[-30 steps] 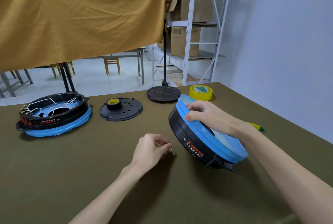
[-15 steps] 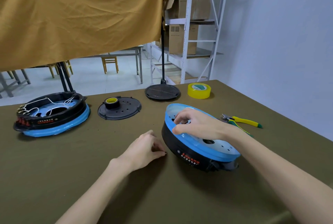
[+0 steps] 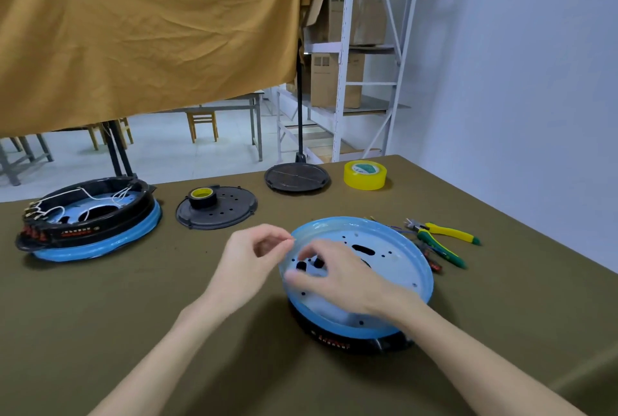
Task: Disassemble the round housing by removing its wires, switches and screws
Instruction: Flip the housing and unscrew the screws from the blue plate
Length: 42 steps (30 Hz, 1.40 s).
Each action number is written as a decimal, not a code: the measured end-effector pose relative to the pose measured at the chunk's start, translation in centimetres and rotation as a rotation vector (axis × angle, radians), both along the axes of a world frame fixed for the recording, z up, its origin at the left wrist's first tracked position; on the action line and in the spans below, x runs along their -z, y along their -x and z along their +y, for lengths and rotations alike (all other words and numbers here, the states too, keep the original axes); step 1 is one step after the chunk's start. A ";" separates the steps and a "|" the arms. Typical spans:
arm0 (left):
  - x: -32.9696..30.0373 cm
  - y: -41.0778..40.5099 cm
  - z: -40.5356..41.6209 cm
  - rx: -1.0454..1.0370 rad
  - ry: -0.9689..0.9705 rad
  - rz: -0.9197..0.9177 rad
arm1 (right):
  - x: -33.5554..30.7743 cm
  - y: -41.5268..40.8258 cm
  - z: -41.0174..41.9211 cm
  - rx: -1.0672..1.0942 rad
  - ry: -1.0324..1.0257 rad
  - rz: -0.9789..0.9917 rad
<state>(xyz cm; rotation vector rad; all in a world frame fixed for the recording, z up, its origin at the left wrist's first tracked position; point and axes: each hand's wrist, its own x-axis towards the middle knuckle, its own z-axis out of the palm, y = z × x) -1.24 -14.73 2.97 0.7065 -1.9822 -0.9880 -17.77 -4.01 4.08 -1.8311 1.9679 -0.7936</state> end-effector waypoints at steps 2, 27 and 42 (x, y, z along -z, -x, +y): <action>0.0 1.0 1.2 0.049 0.051 0.021 | -0.3 0.7 0.0 0.074 0.122 -0.369; 0.6 3.4 1.0 -0.009 0.162 -0.128 | -1.6 7.4 3.1 0.280 0.266 -0.827; 3.9 3.6 2.1 -0.073 -0.190 0.215 | 6.5 13.1 11.0 0.823 0.241 0.182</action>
